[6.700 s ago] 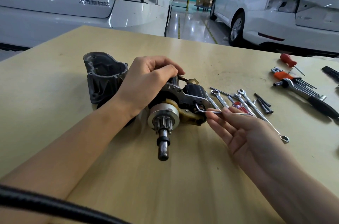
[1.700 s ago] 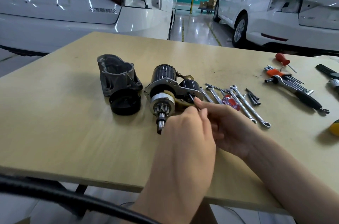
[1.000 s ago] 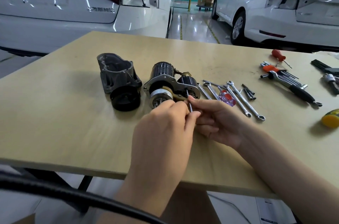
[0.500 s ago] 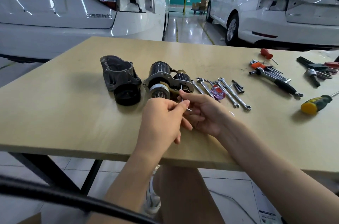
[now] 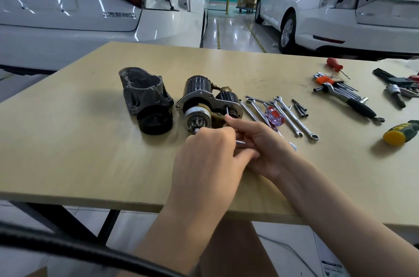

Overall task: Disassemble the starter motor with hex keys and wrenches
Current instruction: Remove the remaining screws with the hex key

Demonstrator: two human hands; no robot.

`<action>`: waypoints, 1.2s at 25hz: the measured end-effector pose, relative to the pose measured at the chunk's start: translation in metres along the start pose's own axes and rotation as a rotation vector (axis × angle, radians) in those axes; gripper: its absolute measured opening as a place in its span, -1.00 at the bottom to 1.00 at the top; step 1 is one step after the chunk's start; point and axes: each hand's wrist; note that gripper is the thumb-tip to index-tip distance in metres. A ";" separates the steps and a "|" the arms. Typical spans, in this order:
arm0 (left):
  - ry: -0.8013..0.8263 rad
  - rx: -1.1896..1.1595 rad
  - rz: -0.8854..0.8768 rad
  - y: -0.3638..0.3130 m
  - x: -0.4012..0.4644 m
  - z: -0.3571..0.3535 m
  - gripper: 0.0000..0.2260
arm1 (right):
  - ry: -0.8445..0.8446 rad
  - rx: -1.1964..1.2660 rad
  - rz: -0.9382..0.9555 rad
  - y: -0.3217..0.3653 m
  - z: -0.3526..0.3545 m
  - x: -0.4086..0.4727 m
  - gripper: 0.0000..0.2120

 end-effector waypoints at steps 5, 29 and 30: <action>-0.057 0.070 -0.068 -0.007 -0.001 -0.003 -0.69 | -0.040 -0.033 0.034 0.001 -0.002 -0.004 -0.55; -0.201 -0.104 -0.094 0.014 0.003 -0.001 -0.81 | 0.042 0.053 0.063 -0.002 0.002 0.001 -0.80; -0.212 -0.079 -0.109 0.014 0.003 0.000 -0.81 | 0.045 0.051 0.059 -0.002 0.001 0.001 -0.79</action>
Point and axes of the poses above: each hand's wrist, its own x-axis towards the middle knuckle, its own z-axis out of the back of the hand, y = z × x, and after that the axes turned 11 degrees about -z, right-handed
